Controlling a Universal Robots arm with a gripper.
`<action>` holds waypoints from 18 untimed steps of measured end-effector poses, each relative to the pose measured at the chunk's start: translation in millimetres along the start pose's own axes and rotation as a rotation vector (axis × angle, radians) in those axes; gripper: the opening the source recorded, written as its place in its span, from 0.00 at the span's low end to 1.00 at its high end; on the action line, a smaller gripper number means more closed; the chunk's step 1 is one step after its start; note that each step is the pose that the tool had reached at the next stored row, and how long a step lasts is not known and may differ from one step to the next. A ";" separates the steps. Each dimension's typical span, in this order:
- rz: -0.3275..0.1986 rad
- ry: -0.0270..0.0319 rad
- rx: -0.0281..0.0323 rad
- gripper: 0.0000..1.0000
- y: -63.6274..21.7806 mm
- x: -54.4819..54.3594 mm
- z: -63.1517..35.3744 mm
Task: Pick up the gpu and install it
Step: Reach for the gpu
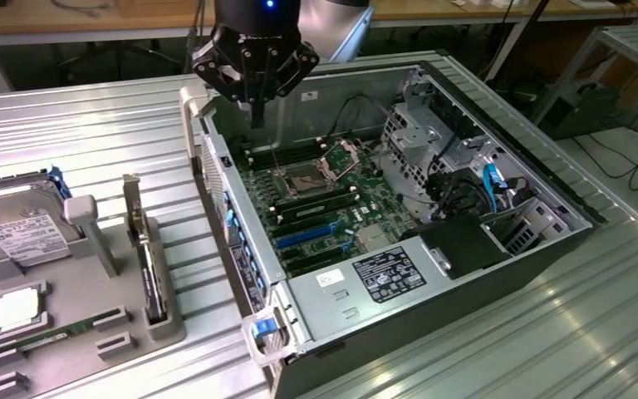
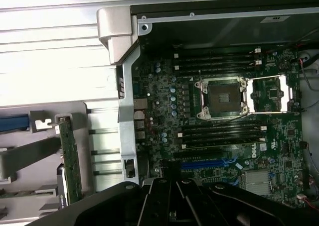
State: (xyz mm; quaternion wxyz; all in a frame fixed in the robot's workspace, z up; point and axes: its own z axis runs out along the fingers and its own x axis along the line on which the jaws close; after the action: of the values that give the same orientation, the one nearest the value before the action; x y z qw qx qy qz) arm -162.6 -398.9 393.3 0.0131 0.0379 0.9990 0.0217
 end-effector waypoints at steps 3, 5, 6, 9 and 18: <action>0.000 0.0000 0.0000 0.11 -0.2 2.9 -0.1; 0.000 -0.0001 -0.0001 0.11 -0.4 5.6 -0.1; 0.000 0.0000 0.0000 0.11 -0.5 7.2 -0.2; 0.000 0.0000 0.0000 0.11 -0.9 12.2 -0.3; 0.000 0.0000 0.0000 0.11 -1.7 22.5 -0.6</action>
State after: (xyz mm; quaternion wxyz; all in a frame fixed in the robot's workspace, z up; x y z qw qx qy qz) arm -185.1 -398.9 393.3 0.0131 0.0379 0.9990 0.0217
